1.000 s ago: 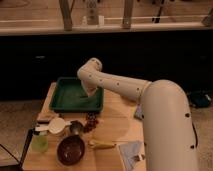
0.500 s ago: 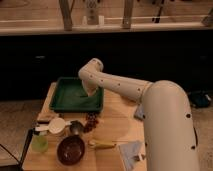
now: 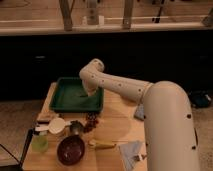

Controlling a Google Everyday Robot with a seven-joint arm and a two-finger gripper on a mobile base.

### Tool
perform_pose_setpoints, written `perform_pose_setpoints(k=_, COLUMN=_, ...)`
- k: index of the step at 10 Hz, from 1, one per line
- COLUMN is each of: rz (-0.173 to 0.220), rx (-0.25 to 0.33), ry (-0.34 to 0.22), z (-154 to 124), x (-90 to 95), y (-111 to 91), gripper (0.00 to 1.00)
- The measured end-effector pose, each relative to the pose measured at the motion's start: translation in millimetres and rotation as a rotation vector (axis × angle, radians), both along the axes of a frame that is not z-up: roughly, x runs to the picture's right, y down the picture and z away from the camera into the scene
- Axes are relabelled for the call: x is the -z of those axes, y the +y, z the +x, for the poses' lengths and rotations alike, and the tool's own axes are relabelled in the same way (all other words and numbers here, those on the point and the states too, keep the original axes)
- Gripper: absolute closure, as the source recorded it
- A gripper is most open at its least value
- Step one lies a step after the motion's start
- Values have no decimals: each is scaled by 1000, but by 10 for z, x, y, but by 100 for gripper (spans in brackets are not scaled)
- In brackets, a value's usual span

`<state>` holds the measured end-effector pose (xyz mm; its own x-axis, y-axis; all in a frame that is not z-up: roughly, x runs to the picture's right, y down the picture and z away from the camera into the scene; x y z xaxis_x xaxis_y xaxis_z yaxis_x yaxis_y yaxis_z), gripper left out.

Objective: Place pepper in tray

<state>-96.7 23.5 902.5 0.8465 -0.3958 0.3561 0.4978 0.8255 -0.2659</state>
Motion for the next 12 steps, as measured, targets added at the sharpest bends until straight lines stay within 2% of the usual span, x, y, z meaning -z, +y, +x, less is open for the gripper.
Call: perform_pose_setpoints(k=12, rz=4, rx=-38, ry=-24, z=30, x=-82, y=27, gripper=98)
